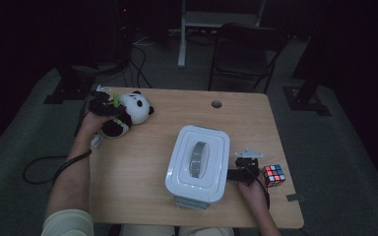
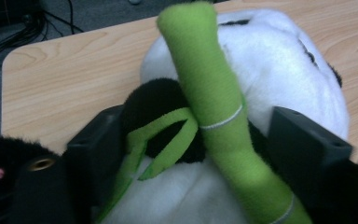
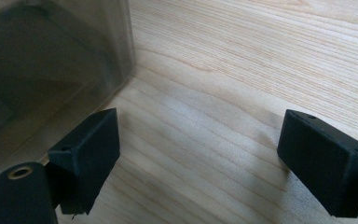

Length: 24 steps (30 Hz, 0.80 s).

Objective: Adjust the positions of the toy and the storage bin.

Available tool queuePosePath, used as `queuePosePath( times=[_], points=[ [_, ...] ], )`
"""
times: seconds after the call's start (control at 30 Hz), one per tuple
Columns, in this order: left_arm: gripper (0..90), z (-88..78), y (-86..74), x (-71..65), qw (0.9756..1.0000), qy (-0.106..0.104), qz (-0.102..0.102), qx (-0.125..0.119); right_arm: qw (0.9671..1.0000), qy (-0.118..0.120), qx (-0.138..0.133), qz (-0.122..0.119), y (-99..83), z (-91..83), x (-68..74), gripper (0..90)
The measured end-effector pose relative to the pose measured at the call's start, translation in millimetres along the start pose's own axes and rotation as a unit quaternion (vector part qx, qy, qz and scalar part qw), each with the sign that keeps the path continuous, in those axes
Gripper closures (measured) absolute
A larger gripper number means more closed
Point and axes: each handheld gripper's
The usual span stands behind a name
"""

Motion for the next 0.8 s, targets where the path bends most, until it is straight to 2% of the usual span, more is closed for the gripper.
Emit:
queuePosePath(
  times=[0.1,0.17,0.33,0.37,0.47,0.57,0.67,0.8],
  points=[
    [31.8,-0.3,-3.0,-0.3,0.9999,-0.001,-0.01,0.004,1.0,0.0,0.0,0.0,0.0,0.0,0.0,12.6],
    [36.3,-0.6,-5.3,-3.0,0.9999,0.005,-0.008,0.004,1.0,0.0,0.0,0.0,0.0,0.0,0.0,12.6],
    [58.8,-3.6,-9.2,-7.8,0.9997,0.012,-0.018,-0.006,1.0,0.0,0.0,0.0,0.0,0.0,0.0,12.6],
    [62.7,-6.8,-8.8,-13.1,0.9995,0.024,-0.017,-0.011,1.0,0.0,0.0,0.0,0.0,0.0,0.0,12.6],
    [66.9,-12.7,-6.7,-20.0,0.9996,0.023,-0.008,-0.016,1.0,0.0,0.0,0.0,0.0,0.0,0.0,12.6],
    [68.7,-19.5,-6.6,-28.4,0.9998,0.004,0.007,-0.017,1.0,0.0,0.0,0.0,0.0,0.0,0.0,12.6],
    [68.9,-28.2,-7.2,-37.9,0.9997,-0.014,0.005,-0.021,1.0,0.0,0.0,0.0,0.0,0.0,0.0,12.6],
    [68.8,-40.1,-6.8,-51.7,0.9992,-0.025,0.024,-0.021,1.0,0.0,0.0,0.0,0.0,0.0,0.0,12.6]
  ],
)
Point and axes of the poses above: each handheld gripper's, and its own axes: z roughly forward along the jaws, y roughly out of its top, x roughly to its left, and after that the axes turned 2 degrees about -z, right-handed
